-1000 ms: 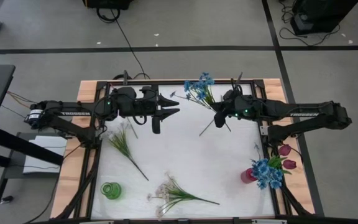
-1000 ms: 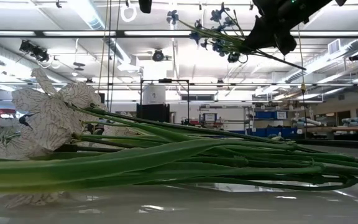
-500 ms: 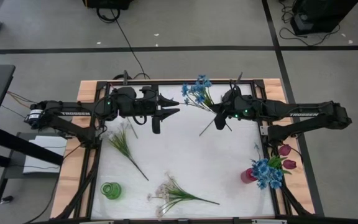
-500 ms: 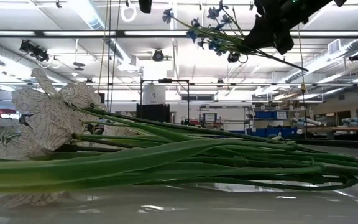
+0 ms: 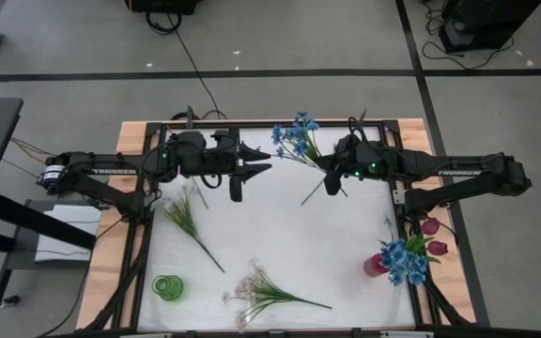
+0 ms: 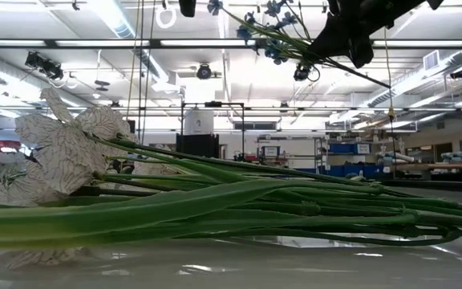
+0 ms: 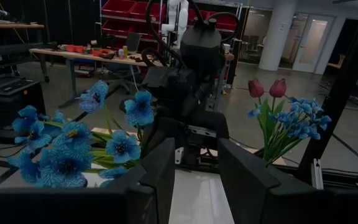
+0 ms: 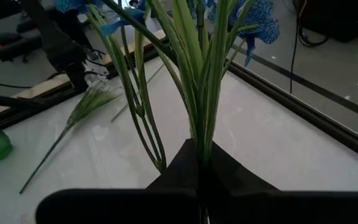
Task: Sort flowers into vase by color
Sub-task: Put the blue flowers into the red flower vase
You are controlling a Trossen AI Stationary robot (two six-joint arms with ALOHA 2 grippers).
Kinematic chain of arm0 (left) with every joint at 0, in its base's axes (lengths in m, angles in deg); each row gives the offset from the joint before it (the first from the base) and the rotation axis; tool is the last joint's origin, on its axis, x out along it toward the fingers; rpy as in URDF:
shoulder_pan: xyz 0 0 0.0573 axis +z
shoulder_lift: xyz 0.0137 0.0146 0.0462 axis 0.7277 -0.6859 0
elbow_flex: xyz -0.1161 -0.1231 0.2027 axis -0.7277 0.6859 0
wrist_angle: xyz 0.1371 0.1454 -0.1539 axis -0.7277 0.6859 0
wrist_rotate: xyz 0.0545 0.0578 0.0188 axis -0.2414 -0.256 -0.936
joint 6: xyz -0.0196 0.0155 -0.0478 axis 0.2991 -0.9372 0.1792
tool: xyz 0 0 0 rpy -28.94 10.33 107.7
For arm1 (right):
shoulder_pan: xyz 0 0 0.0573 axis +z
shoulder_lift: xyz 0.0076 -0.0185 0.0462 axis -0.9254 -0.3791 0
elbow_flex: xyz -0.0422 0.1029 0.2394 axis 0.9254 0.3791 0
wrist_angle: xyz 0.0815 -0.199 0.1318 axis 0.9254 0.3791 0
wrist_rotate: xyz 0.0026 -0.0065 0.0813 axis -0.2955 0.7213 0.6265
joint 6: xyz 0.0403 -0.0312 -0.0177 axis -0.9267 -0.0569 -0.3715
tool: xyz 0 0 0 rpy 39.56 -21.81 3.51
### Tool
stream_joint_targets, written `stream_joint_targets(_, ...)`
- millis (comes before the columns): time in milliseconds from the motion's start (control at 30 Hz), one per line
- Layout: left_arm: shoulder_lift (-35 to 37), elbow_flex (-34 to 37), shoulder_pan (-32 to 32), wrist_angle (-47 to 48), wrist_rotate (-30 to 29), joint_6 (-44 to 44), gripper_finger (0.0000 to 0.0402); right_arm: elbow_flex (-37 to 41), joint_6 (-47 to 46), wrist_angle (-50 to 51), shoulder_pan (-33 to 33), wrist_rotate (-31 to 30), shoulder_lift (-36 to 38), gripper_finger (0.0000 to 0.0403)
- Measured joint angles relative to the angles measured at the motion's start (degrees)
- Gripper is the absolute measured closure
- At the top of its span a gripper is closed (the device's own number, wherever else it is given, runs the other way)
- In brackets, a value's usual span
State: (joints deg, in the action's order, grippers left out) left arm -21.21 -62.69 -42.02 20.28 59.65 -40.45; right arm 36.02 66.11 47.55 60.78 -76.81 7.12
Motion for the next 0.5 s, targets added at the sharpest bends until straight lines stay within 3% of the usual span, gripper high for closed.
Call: stream_joint_targets(500, 0.00, 0.00, 0.00, 0.00, -0.02, 0.00, 0.0276, -0.01, 0.24, -2.07, 0.00, 0.23, 0.02, 0.0391)
